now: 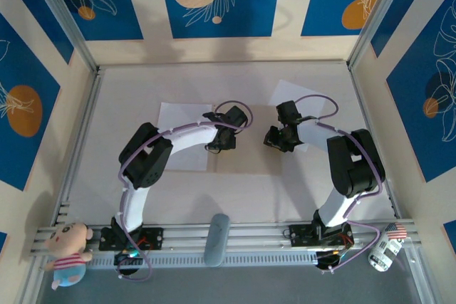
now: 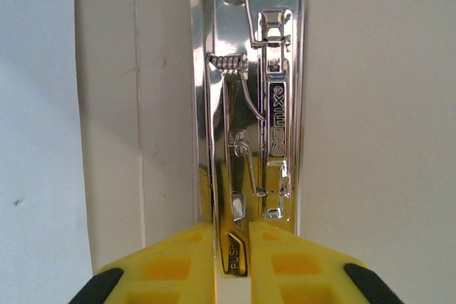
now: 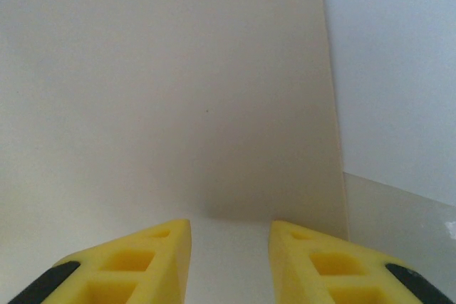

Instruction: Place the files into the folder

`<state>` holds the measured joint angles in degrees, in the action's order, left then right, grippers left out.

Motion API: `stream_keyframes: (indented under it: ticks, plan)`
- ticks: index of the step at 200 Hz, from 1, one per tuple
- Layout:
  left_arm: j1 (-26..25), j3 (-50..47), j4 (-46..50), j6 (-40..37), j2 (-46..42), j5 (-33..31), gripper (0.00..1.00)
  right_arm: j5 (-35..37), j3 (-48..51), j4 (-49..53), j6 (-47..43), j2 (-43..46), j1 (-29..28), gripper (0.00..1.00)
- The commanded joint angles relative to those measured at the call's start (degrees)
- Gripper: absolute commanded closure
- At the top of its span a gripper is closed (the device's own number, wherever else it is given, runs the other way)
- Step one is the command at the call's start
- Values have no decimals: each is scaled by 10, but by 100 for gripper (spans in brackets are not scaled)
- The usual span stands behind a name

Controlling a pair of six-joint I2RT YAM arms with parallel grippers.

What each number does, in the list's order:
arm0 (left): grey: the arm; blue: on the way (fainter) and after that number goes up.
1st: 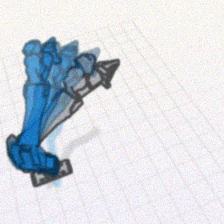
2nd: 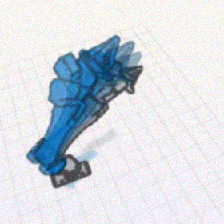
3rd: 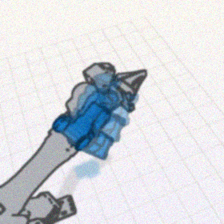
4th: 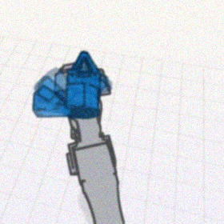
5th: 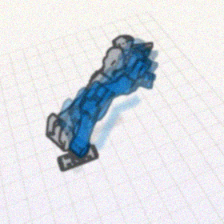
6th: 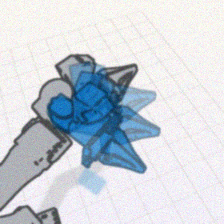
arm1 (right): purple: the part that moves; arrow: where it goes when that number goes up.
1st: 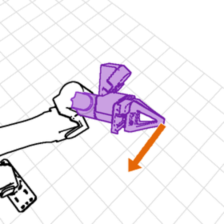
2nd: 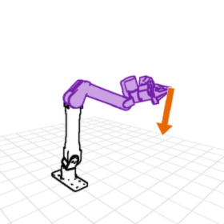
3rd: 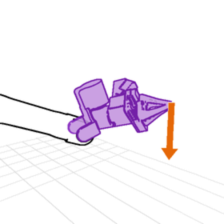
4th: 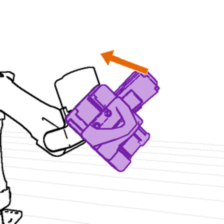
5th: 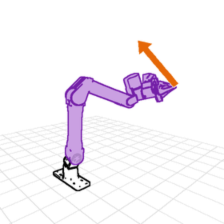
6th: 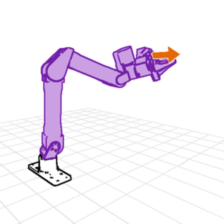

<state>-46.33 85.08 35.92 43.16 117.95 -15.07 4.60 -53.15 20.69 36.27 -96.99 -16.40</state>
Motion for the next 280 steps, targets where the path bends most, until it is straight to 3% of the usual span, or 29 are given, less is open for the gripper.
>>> stream_keyframes:
  ticks: [1, 27, 100, 130, 280]
  plan:
    - [-5, 12, 20, 0, -7, 6, 86, 9, -9, 12, -8, -11, -2, 64]
    - [-5, 13, 26, 0, -11, 5, 74, 4, -8, 11, -8, -11, -3, 64]
    - [-5, 9, 27, 3, -13, 4, 81, 3, -8, 11, -7, -10, -4, 64]
    - [-5, 10, 28, 3, -16, 3, 71, 4, -7, 10, -7, -10, -6, 64]
    - [-5, 11, 33, 0, -29, -2, 79, 2, -6, 10, -7, -12, -7, 64]
